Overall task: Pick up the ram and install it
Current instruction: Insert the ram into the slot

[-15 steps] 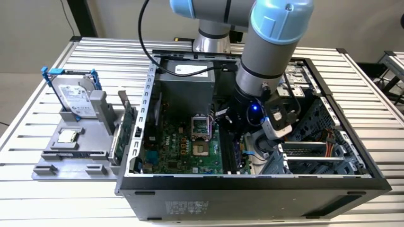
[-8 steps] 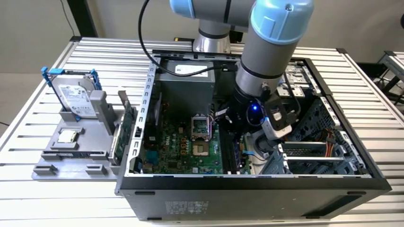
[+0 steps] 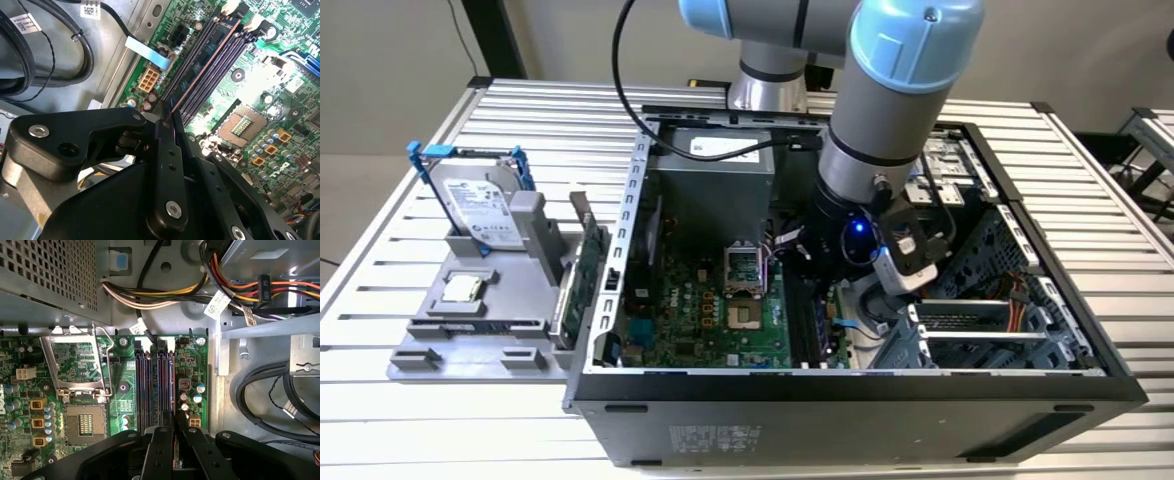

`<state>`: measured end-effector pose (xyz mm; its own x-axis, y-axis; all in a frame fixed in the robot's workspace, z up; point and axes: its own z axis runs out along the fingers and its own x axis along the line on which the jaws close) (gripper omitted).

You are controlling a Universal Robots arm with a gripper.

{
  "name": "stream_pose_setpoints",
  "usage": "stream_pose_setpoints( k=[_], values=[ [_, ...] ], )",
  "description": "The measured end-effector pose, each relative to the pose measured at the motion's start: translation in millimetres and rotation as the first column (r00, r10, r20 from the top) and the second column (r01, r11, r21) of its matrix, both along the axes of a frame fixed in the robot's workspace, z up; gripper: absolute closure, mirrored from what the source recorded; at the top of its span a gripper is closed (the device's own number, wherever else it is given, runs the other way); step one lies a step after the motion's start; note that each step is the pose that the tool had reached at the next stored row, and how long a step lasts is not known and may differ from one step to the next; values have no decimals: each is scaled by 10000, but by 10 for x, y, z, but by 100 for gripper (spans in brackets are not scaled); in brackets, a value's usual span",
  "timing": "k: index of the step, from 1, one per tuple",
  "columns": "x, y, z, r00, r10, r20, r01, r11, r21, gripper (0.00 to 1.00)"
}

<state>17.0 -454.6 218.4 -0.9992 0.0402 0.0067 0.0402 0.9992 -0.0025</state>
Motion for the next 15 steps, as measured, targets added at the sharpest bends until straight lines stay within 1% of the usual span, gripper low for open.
stream_pose_setpoints(
  k=[2, 3, 5, 7, 15],
  values=[
    [0, 0, 0, 10000, -1, 0, 1, 10000, 12, 100],
    [-1, -1, 1, 10000, -1, 0, 1, 10000, 31, 100],
    [-1, -2, -1, 10000, -1, 0, 1, 10000, 95, 100],
    [-1, 0, -13, 10000, -1, 2, 1, 9999, 127, 100],
    [0, -4, -43, 10000, -1, 2, 1, 9999, 141, 100]
  ],
)
